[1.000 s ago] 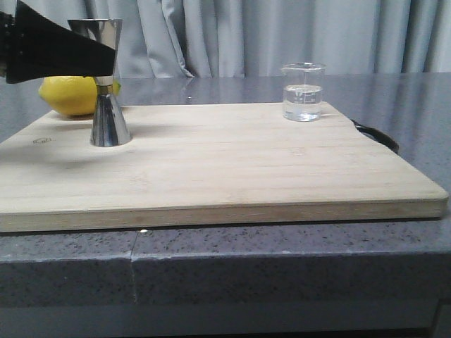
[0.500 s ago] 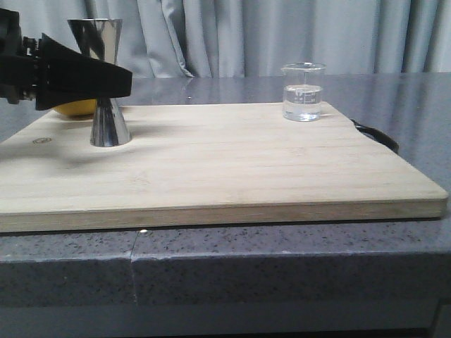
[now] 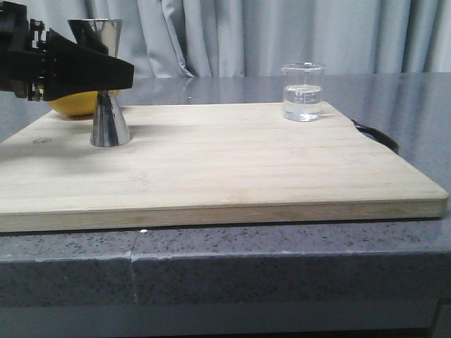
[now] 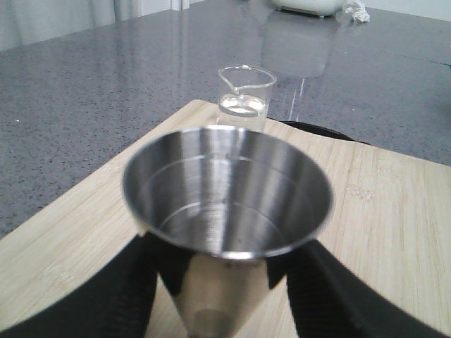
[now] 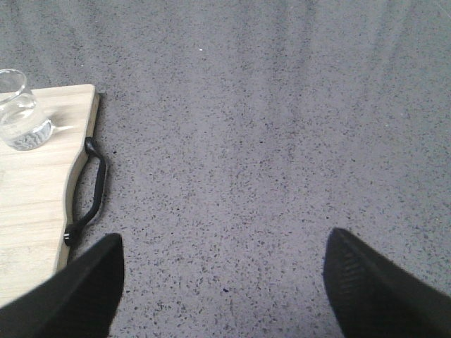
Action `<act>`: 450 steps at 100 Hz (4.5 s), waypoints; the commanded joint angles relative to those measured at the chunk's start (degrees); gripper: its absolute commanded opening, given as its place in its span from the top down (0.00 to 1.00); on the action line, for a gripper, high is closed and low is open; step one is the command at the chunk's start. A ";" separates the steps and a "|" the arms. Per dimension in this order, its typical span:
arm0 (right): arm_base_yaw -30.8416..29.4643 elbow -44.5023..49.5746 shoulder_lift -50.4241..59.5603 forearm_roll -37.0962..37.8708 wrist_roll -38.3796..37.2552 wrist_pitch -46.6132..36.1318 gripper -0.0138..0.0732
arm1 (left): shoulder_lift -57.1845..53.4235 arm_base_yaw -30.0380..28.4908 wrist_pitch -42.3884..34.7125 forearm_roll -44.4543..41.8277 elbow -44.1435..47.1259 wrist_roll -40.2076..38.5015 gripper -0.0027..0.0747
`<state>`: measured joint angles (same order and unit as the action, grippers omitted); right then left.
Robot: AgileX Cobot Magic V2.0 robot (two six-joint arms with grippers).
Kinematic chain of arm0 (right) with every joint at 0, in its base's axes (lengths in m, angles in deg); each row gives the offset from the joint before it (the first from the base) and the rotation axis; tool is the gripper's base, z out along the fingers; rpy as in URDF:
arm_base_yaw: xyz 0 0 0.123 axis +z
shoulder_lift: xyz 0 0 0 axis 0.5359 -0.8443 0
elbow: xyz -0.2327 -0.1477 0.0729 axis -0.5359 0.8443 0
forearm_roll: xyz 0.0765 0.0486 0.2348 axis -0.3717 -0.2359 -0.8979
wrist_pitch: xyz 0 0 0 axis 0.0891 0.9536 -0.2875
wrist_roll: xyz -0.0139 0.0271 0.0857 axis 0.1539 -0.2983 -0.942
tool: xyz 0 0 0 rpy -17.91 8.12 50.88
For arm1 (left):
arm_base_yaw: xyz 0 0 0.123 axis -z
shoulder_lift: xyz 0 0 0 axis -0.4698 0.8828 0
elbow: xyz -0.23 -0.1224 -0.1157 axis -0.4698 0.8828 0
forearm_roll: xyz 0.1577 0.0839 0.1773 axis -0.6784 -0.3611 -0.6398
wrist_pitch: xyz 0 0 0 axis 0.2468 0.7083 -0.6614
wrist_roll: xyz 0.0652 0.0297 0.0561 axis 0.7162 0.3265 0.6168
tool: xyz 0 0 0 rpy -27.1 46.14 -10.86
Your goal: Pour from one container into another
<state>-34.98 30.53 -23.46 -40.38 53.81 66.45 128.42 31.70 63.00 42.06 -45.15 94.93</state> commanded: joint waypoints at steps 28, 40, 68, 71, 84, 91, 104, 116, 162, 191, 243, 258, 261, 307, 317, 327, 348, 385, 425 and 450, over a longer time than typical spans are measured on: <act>-0.19 -2.05 -0.55 0.12 0.47 -4.16 0.23 | -1.77 0.42 7.04 4.06 -1.97 0.12 0.72; -0.19 -2.05 -0.55 0.12 0.47 -4.16 0.23 | -1.88 0.42 7.04 4.06 -3.28 -0.80 0.72; 0.64 -2.05 -0.55 -0.38 0.47 -5.67 0.23 | -1.88 1.80 7.04 4.06 -5.54 -4.40 0.72; 1.29 -2.05 -0.55 -0.38 0.57 -6.12 0.23 | -1.88 2.50 7.04 4.06 -5.99 -4.40 0.72; 4.62 -2.05 -1.61 -1.24 2.16 -8.66 0.23 | -1.88 6.08 7.04 4.06 -7.69 -4.40 0.72; 6.99 -2.05 -2.88 -1.27 3.15 -9.66 0.23 | -1.88 7.98 7.04 4.06 -8.86 -4.40 0.72; 12.17 -2.05 -6.24 -1.27 4.93 -12.85 0.23 | -1.88 10.01 7.04 4.06 -10.01 -4.02 0.72; 16.93 -2.05 -10.12 -1.27 5.81 -17.90 0.23 | -1.88 10.02 7.04 4.06 -10.08 -3.16 0.72; 24.24 -1.90 -31.63 -3.44 5.61 -48.68 0.23 | -1.88 10.02 6.65 3.96 -10.08 -3.16 0.72; 24.24 -1.44 -46.88 -3.43 2.97 -68.41 0.23 | -1.88 10.02 6.65 3.96 -10.08 -3.16 0.72; 24.01 -1.57 -64.88 -3.43 2.16 -96.44 0.23 | -1.88 10.02 6.65 3.96 -10.08 -3.16 0.72; 24.01 -3.71 -67.96 -3.43 2.16 -97.11 0.23 | -1.88 10.02 6.65 3.96 -10.08 -3.16 0.72; 24.01 -4.15 -68.52 -3.43 2.16 -96.95 0.23 | -1.88 10.02 6.65 3.96 -10.08 -3.16 0.72; 24.01 -4.95 -69.98 -3.43 2.16 -96.58 0.53 | -1.88 10.02 6.65 3.96 -10.08 -3.16 0.72; 24.01 -4.95 -69.85 -3.43 2.16 -96.58 0.54 | -1.88 10.02 6.65 3.96 -10.08 -3.16 0.72; 24.01 -4.95 -68.04 -3.43 2.16 -94.78 0.54 | -1.88 10.02 6.65 3.96 -10.08 -3.16 0.72; 24.01 -5.04 -58.44 0.45 2.16 -83.37 0.54 | -1.88 10.02 6.65 3.96 -10.08 -3.16 0.72; 26.87 -14.02 -42.83 11.65 2.16 -53.54 0.54 | -1.88 10.02 6.65 3.96 -10.08 -3.16 0.72; 35.80 -29.11 -42.60 27.97 2.16 -33.35 0.54 | -1.88 10.02 6.65 3.96 -10.08 -3.16 0.72; 38.52 -33.19 -43.10 31.36 2.16 -32.39 0.54 | -1.88 10.02 6.65 3.96 -10.08 -3.16 0.72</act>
<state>2.81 0.71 -68.11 -10.71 55.97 37.15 128.56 41.20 63.17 41.64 -53.49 91.83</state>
